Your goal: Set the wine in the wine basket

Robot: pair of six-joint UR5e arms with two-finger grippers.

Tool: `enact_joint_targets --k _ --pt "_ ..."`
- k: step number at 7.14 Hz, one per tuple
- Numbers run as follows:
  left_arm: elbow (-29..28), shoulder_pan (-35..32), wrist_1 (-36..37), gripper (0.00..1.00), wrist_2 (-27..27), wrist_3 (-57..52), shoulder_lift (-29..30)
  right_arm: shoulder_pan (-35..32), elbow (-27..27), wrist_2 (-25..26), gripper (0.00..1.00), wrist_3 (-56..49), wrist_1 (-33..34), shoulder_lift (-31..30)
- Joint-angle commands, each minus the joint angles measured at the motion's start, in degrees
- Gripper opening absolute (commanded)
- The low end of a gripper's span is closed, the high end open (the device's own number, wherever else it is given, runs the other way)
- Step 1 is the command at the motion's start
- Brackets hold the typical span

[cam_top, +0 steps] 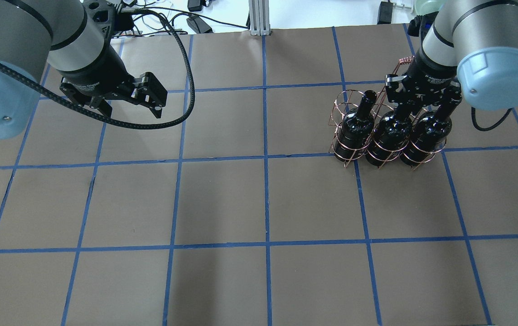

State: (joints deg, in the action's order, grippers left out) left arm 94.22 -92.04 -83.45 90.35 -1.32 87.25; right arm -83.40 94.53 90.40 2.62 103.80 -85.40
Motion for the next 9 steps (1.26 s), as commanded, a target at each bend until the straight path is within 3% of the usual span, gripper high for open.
enact_joint_targets --k 1,4,5,9 --pt "-0.09 0.28 0.21 1.00 0.26 0.00 0.29 -0.45 -4.43 0.22 0.99 0.19 -8.23 -4.13" --pt "-3.58 1.50 -3.54 1.00 0.00 0.00 0.03 -6.14 -4.53 -0.23 0.99 1.16 -12.21 -9.17" --pt "-5.52 3.51 -7.13 1.00 -0.44 0.00 0.03 -7.90 -4.61 -0.66 0.99 0.46 -13.52 -9.35" --pt "-6.24 5.55 -9.97 1.00 0.17 0.09 -0.32 -7.57 -8.30 -0.58 1.00 -1.56 -17.13 -7.16"
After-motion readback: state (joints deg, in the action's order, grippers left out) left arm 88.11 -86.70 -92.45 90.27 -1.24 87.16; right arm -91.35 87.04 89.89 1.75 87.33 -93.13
